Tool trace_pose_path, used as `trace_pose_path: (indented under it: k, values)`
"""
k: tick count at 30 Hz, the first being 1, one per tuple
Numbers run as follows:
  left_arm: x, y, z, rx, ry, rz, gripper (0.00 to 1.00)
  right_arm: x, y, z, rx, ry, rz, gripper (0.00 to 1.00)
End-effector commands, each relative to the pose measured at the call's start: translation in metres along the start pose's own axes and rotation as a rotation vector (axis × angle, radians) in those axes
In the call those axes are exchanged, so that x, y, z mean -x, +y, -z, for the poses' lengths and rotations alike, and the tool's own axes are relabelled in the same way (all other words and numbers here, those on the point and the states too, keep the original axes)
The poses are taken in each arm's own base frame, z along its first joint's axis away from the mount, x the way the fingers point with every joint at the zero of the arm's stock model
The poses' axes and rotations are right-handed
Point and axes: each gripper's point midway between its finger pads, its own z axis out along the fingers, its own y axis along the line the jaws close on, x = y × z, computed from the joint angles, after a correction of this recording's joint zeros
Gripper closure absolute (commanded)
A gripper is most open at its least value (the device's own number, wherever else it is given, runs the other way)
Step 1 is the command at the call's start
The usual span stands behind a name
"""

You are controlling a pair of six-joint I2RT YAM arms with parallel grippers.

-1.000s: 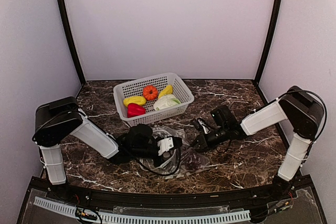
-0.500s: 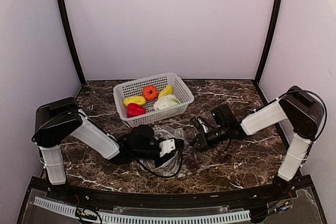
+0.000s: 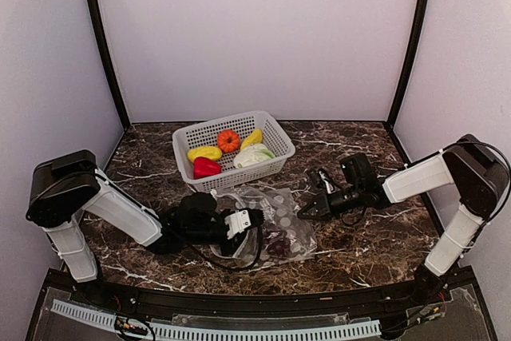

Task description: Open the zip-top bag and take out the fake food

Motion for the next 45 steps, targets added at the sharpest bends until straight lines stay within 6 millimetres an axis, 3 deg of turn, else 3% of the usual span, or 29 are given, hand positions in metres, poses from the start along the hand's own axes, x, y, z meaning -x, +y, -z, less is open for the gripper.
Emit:
trace_pose_path:
  k: [1, 10, 18, 31, 34, 45]
  values:
    - [0.007, 0.013, 0.02, 0.079, -0.018, 0.034, 0.94, 0.002, -0.006, 0.014, -0.02, -0.04, -0.003, 1.0]
    - [0.018, 0.018, 0.05, 0.129, -0.051, 0.062, 0.98, -0.005, -0.027, 0.03, -0.073, -0.072, -0.041, 1.0]
    - [0.019, 0.036, 0.072, 0.251, -0.045, 0.068, 0.99, -0.01, -0.036, 0.04, -0.105, -0.086, -0.049, 1.0]
    - [0.075, 0.07, 0.113, 0.387, -0.174, 0.102, 0.99, -0.013, -0.043, 0.044, -0.13, -0.081, -0.042, 1.0]
    - [0.085, 0.084, 0.123, 0.436, -0.162, 0.087, 0.99, -0.014, -0.045, 0.044, -0.134, -0.079, -0.042, 1.0]
    - [0.079, 0.151, 0.16, 0.637, -0.081, 0.136, 0.99, -0.014, -0.05, 0.048, -0.135, -0.085, -0.042, 1.0]
